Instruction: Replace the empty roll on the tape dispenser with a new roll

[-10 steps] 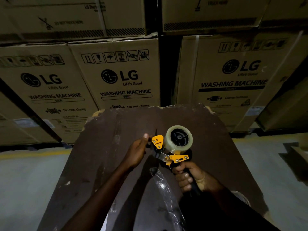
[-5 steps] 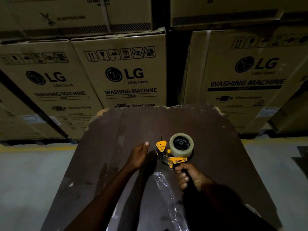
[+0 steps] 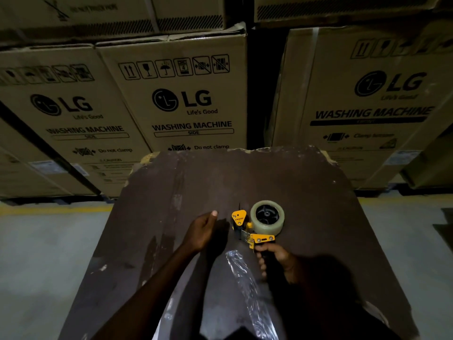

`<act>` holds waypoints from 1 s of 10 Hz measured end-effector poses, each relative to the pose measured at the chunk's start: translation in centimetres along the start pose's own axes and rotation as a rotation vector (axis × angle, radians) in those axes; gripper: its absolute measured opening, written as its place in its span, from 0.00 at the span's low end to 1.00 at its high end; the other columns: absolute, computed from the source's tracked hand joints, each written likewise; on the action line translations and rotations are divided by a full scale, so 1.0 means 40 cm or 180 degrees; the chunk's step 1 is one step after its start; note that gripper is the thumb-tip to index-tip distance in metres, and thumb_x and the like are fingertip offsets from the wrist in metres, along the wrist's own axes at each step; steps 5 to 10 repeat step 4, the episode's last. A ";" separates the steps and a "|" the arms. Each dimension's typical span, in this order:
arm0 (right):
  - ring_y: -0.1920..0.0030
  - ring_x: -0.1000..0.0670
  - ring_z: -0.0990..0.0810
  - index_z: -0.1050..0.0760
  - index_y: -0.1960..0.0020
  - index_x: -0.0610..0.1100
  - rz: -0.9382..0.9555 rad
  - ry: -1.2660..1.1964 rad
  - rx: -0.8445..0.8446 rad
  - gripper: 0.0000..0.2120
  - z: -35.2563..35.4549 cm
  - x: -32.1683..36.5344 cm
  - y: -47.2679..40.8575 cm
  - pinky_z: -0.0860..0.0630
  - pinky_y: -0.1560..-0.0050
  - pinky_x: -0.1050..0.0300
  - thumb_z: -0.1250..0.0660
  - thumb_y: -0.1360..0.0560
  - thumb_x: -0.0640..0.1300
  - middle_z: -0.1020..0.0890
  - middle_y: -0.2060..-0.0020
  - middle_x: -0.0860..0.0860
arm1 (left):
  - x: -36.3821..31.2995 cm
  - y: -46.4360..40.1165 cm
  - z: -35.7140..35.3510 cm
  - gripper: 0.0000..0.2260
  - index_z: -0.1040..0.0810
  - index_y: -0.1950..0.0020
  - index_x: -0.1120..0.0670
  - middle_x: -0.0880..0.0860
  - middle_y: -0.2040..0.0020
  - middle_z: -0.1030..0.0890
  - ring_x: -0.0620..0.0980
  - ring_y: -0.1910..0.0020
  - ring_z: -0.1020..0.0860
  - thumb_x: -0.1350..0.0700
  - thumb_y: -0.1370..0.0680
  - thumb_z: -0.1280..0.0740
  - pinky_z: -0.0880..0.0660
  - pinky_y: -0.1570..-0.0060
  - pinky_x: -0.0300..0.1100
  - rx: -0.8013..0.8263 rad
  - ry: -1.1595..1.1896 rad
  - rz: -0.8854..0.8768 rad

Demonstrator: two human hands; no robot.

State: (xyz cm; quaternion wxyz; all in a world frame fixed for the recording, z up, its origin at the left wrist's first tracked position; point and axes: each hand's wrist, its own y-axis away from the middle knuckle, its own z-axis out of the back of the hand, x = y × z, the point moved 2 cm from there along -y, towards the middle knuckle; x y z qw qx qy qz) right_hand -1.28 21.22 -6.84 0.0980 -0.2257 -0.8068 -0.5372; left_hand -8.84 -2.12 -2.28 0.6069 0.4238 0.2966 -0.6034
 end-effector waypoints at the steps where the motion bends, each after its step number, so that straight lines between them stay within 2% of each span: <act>1: 0.75 0.46 0.24 0.24 0.65 0.40 0.0059 0.0238 -0.0252 0.11 0.003 -0.027 -0.002 0.26 0.72 0.58 0.31 0.27 0.44 0.23 0.72 0.45 | -0.011 0.009 -0.008 0.14 0.29 0.60 0.47 0.46 0.62 0.26 0.44 0.61 0.28 0.40 0.21 0.43 0.31 0.56 0.43 -0.0021 -0.0044 -0.0193; 2: 0.74 0.43 0.20 0.23 0.58 0.38 0.0497 0.0963 -0.0917 0.13 0.009 -0.042 -0.004 0.22 0.70 0.54 0.26 0.27 0.47 0.20 0.72 0.42 | -0.023 0.017 -0.018 0.19 0.32 0.66 0.49 0.45 0.69 0.30 0.43 0.66 0.31 0.38 0.22 0.45 0.32 0.61 0.44 0.0002 -0.0083 -0.0377; 3: 0.61 0.43 0.15 0.18 0.54 0.46 0.1185 0.1813 -0.1492 0.20 0.013 -0.046 -0.005 0.18 0.55 0.47 0.27 0.32 0.63 0.15 0.64 0.46 | -0.053 0.040 -0.024 0.17 0.30 0.64 0.46 0.45 0.69 0.27 0.41 0.67 0.30 0.40 0.20 0.45 0.30 0.61 0.46 0.0047 -0.0347 -0.0574; 4: 0.50 0.45 0.15 0.20 0.57 0.52 0.1354 0.3010 -0.2103 0.27 0.025 -0.038 0.012 0.23 0.53 0.55 0.40 0.36 0.74 0.14 0.57 0.51 | -0.072 0.057 -0.034 0.13 0.27 0.59 0.39 0.42 0.64 0.22 0.39 0.63 0.25 0.43 0.18 0.45 0.28 0.58 0.45 0.0173 -0.0428 -0.0820; 10: 0.50 0.45 0.15 0.20 0.57 0.52 0.1354 0.3010 -0.2103 0.27 0.025 -0.038 0.012 0.23 0.53 0.55 0.40 0.36 0.74 0.14 0.57 0.51 | -0.072 0.057 -0.034 0.13 0.27 0.59 0.39 0.42 0.64 0.22 0.39 0.63 0.25 0.43 0.18 0.45 0.28 0.58 0.45 0.0173 -0.0428 -0.0820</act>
